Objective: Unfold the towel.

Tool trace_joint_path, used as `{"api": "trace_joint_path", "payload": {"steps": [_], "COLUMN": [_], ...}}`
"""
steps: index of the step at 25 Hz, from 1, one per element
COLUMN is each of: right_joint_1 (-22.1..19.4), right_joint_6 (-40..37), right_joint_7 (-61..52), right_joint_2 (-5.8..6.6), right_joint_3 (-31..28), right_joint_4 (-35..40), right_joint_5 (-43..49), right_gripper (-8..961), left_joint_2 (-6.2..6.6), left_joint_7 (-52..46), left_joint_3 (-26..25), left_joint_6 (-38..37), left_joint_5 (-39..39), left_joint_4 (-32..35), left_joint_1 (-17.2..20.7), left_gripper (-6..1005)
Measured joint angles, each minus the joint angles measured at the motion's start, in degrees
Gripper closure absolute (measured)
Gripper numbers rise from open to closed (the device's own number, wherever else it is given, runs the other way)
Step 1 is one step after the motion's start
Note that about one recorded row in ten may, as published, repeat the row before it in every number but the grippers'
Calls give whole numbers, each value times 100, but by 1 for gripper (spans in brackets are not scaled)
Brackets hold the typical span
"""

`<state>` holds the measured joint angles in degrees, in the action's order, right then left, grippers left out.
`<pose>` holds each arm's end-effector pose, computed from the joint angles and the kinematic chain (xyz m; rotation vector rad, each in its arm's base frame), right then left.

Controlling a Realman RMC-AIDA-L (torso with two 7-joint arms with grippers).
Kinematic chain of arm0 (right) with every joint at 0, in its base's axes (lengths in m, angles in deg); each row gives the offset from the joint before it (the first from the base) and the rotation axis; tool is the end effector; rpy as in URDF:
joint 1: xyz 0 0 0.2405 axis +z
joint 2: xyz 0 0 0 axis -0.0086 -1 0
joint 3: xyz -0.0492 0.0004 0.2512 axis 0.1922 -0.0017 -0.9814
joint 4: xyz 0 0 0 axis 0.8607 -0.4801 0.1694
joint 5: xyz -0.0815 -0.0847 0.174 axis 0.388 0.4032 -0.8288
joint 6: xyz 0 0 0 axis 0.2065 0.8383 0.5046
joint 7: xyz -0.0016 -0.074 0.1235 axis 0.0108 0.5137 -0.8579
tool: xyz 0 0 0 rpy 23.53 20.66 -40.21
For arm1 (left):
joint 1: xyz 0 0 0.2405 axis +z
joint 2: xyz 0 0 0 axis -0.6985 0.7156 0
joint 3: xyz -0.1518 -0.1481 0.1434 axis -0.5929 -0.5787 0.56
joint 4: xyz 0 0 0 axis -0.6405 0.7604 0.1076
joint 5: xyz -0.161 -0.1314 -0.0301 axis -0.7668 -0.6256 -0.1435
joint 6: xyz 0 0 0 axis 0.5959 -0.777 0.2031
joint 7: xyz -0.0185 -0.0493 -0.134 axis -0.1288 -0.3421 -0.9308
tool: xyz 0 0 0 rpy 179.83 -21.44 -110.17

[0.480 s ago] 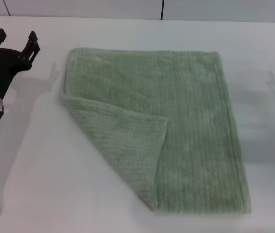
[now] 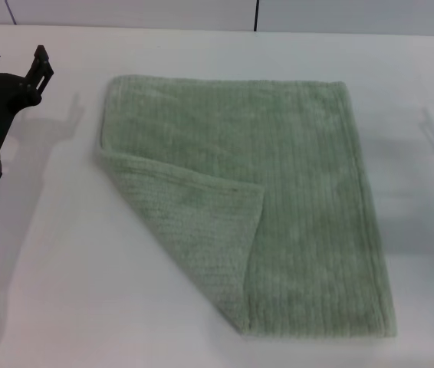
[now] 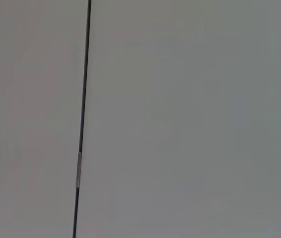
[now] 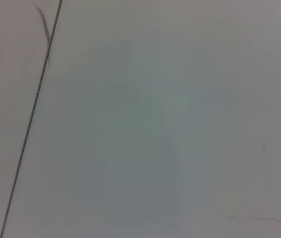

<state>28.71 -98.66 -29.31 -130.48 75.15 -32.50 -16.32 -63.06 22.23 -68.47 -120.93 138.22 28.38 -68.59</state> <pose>0.3277 0.3257 -0.0026 -1.5627 0.3171 0.5733 -0.3304 0.3517 -0.0020 -1.5570 -0.6219 -0.6855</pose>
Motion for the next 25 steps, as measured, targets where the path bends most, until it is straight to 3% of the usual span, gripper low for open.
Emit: {"api": "trace_joint_path", "payload": {"steps": [25], "right_joint_1": [31], "right_joint_6": [3], "right_joint_7": [9], "right_joint_2": [-4], "right_joint_3": [0], "right_joint_4": [-30], "right_joint_5": [4], "right_gripper": [121], "left_joint_2": [0], "left_joint_7": [0], "left_joint_3": [14], "left_joint_6": [150], "left_joint_5": [-3], "left_joint_4": [10], "left_joint_1": [-67], "left_gripper": [214]}}
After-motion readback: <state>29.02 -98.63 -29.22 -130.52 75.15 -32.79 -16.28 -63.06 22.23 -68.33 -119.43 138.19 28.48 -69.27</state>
